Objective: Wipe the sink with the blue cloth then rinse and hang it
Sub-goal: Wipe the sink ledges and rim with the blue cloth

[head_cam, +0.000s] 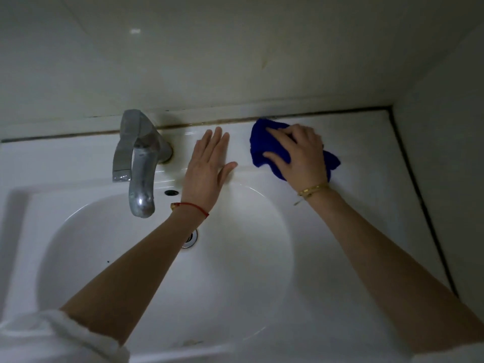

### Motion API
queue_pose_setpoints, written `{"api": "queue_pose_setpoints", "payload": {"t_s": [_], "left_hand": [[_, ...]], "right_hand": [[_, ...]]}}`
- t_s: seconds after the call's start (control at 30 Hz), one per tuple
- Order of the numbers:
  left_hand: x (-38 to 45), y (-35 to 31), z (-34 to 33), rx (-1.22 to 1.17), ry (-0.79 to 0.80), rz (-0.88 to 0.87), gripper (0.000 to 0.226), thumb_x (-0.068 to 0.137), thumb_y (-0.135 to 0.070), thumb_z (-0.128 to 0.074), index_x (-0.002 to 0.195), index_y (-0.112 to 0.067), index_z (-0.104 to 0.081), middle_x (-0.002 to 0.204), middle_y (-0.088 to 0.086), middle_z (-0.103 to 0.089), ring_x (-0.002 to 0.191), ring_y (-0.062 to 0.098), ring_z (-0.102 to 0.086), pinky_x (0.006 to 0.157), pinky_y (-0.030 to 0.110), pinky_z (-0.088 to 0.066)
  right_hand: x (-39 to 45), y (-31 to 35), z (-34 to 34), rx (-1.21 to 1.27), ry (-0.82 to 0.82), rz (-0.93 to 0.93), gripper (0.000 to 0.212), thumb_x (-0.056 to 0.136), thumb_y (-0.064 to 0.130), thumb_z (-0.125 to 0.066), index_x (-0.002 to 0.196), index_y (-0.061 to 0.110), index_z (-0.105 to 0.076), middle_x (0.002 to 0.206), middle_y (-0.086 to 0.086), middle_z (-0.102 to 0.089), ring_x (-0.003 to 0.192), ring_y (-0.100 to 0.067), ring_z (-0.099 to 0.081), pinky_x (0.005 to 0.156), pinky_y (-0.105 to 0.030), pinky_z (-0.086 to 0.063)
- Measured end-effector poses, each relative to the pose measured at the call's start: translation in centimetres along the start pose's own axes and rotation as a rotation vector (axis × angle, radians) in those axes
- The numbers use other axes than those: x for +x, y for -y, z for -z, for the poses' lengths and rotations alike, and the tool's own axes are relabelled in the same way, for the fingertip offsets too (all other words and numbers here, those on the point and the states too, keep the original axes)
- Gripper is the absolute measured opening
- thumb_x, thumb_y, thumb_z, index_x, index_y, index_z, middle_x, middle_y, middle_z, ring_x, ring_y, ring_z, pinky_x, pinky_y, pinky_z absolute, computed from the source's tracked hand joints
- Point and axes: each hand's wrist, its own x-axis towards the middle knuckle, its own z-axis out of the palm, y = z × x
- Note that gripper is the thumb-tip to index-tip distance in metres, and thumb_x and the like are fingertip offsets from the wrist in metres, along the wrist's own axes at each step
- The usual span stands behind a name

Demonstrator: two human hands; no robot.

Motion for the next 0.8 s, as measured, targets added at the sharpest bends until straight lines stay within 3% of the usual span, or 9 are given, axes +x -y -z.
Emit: {"api": "queue_pose_setpoints", "payload": {"t_s": [0.1,0.23,0.33,0.47,0.57,0.67,0.8], "left_hand": [[0.1,-0.4,0.1,-0.038,-0.003,0.006,0.068,0.099,-0.05,-0.041,0.152,-0.008,-0.034,0.161,0.011,-0.028,0.151,0.027,-0.018,0.124,0.04,-0.015],[1.3,-1.5,-0.4,-0.013,-0.012,-0.132,0.068,0.099,-0.049,-0.047,0.151,-0.006,-0.036,0.159,0.013,-0.031,0.15,0.029,-0.022,0.123,0.043,-0.017],[2.5,-2.6,-0.9,0.0,-0.013,-0.16,0.069,0.098,-0.047,-0.053,0.15,-0.005,-0.036,0.158,0.015,-0.033,0.149,0.03,-0.024,0.122,0.044,-0.02],[3.0,-2.9,-1.7,0.001,0.003,-0.161,0.068,0.098,-0.046,-0.054,0.149,-0.004,-0.038,0.158,0.015,-0.032,0.149,0.03,-0.024,0.122,0.043,-0.021],[2.9,-2.6,-2.0,-0.004,-0.004,-0.158,0.069,0.098,-0.048,-0.051,0.149,-0.004,-0.038,0.159,0.015,-0.031,0.149,0.029,-0.023,0.122,0.042,-0.02],[3.0,-2.7,-2.1,-0.023,-0.01,-0.16,0.069,0.098,-0.05,-0.048,0.149,-0.004,-0.039,0.158,0.015,-0.032,0.149,0.029,-0.023,0.122,0.044,-0.022],[3.0,-2.7,-2.0,-0.039,-0.006,-0.154,0.07,0.097,-0.051,-0.048,0.149,-0.005,-0.039,0.159,0.013,-0.031,0.149,0.027,-0.022,0.121,0.045,-0.023]], "right_hand": [[-0.5,-4.0,1.8,-0.044,-0.003,-0.015,0.046,0.089,0.045,-0.058,0.126,0.017,-0.062,0.107,-0.014,-0.06,0.094,-0.036,-0.055,0.079,-0.042,-0.043],[-1.9,-9.6,4.7,-0.141,-0.107,-0.393,0.053,0.088,0.048,-0.055,0.126,0.011,-0.06,0.109,-0.023,-0.057,0.098,-0.039,-0.052,0.082,-0.044,-0.042],[-2.4,-8.2,4.5,-0.149,-0.124,-0.549,0.051,0.091,0.044,-0.056,0.128,0.009,-0.057,0.117,-0.021,-0.054,0.106,-0.038,-0.048,0.088,-0.044,-0.039],[-5.6,-7.9,5.1,-0.168,-0.083,-0.301,0.045,0.09,0.036,-0.063,0.126,0.009,-0.058,0.111,-0.02,-0.056,0.099,-0.037,-0.05,0.082,-0.043,-0.042],[-4.0,-11.0,6.6,-0.215,-0.109,-0.425,0.047,0.092,0.041,-0.057,0.124,0.007,-0.059,0.108,-0.022,-0.056,0.096,-0.038,-0.051,0.081,-0.043,-0.042],[-1.3,-10.9,5.9,-0.289,-0.106,-0.58,0.052,0.094,0.045,-0.05,0.129,0.006,-0.055,0.117,-0.023,-0.054,0.105,-0.039,-0.048,0.089,-0.045,-0.039],[-4.3,-9.1,6.0,-0.159,-0.073,-0.438,0.048,0.093,0.04,-0.056,0.13,0.009,-0.054,0.117,-0.019,-0.053,0.106,-0.036,-0.047,0.088,-0.043,-0.041]]}}
